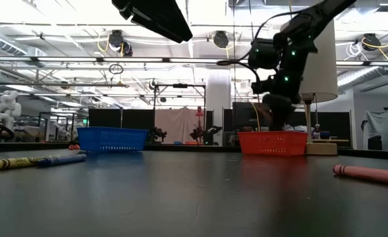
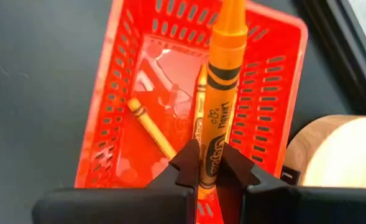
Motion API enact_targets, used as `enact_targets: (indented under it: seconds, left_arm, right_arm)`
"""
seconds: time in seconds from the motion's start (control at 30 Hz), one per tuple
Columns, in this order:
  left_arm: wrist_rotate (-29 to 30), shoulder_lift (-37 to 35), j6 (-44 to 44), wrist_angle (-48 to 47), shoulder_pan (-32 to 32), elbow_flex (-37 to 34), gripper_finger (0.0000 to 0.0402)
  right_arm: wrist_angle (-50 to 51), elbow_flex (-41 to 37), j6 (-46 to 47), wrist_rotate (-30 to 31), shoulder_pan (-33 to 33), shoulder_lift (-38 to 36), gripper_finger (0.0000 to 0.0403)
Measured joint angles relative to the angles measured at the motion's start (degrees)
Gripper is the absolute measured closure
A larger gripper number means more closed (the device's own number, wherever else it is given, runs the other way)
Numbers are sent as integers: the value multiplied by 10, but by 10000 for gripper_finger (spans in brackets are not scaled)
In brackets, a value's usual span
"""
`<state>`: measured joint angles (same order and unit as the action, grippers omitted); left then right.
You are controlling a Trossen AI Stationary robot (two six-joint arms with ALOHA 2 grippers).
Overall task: Sort crayons
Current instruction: Put the orange crayon into the red bin
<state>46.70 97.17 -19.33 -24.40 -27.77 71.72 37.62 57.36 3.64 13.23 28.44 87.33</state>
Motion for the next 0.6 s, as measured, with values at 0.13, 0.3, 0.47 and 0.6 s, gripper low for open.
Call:
enact_targets:
  seconds: [0.13, 0.3, 0.47, 0.6]
  left_arm:
    - [0, 0, 0, 0, 0, 0, 188]
    - [0, 0, 0, 1, 0, 0, 187]
    - [0, 0, 0, 3, 0, 0, 188]
    - [0, 0, 0, 4, 0, 0, 188]
  right_arm:
    - [-2, -20, 1, 1, 7, 0, 382]
    - [-18, -34, 2, 1, 8, 0, 382]
    - [-23, -34, 9, 0, 8, 0, 382]
    - [-22, -34, 12, 0, 8, 0, 367]
